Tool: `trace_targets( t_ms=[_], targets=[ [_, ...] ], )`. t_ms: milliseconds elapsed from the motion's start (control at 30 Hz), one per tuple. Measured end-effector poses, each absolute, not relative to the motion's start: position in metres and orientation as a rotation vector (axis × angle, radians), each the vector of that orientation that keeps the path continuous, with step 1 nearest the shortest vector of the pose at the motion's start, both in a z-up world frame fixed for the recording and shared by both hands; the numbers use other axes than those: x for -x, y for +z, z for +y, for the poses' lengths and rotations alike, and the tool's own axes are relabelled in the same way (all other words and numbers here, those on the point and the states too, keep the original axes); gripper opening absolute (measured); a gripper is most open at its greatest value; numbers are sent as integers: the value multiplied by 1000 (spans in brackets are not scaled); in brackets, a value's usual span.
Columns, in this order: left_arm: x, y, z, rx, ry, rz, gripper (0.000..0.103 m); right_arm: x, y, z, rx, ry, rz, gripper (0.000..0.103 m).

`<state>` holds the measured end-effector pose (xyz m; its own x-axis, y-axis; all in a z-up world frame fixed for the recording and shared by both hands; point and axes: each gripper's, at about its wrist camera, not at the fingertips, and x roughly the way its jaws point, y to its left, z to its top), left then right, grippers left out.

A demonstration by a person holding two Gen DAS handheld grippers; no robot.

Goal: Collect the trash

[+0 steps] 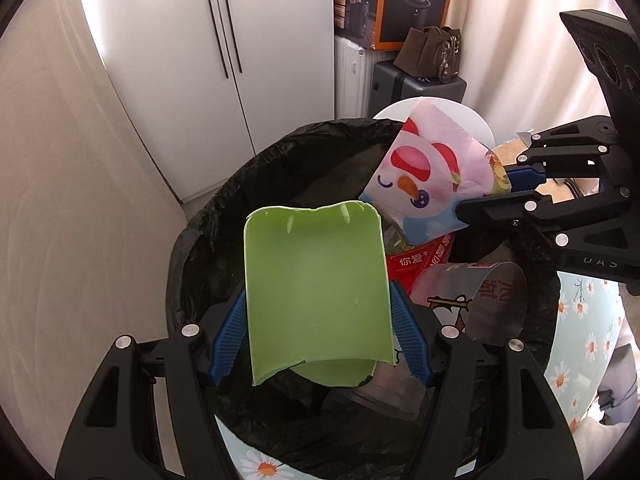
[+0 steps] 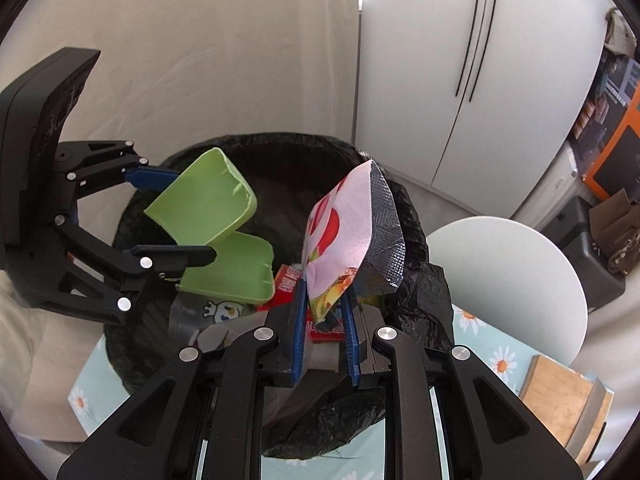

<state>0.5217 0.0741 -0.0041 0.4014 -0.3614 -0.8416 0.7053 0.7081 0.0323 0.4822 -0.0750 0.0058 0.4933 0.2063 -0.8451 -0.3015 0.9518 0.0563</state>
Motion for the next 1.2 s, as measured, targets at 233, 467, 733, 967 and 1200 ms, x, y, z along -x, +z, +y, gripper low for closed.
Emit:
trace_targets(
  t_ms=[233, 467, 733, 967, 1200],
  targets=[
    [-532, -20, 61, -502, -721, 965, 67, -492, -11, -75, 109, 314, 1047, 17],
    [-526, -32, 58, -566, -693, 980, 69, -491, -17, -72, 121, 346, 1031, 18],
    [-501, -13, 74, -488, -592, 881, 80, -466, -7, -76, 174, 360, 940, 31],
    [-451, 20, 97, -361, -491, 744, 97, -428, 21, -98, 160, 385, 834, 58],
    [-406, 45, 107, -266, -414, 697, 97, -386, 46, -117, 123, 402, 751, 85]
  ],
)
